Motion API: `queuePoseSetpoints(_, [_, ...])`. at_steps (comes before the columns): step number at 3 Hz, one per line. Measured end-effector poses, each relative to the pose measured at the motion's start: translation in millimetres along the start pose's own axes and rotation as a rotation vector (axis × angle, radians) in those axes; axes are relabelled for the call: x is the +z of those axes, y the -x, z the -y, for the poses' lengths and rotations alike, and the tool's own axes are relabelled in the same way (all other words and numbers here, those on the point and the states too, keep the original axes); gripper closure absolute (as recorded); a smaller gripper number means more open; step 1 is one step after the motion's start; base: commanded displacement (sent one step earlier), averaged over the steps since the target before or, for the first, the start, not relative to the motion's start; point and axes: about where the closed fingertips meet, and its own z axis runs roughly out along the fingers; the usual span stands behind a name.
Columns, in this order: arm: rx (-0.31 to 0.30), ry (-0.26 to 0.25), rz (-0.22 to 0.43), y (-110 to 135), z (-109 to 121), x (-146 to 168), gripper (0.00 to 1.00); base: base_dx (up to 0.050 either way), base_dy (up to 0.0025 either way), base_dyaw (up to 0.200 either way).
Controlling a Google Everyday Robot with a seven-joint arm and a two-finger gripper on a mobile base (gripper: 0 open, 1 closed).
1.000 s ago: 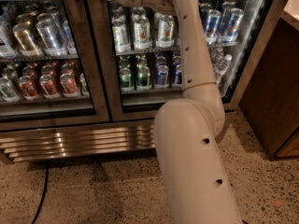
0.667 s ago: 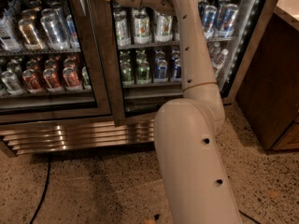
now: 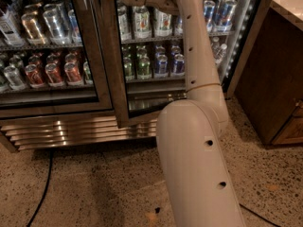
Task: Open right fridge door
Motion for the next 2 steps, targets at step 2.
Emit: queuePoseSetpoints(2, [0.0, 0.0, 0.0, 0.0, 0.0, 0.1, 0.58, 0.0, 0.0, 0.0])
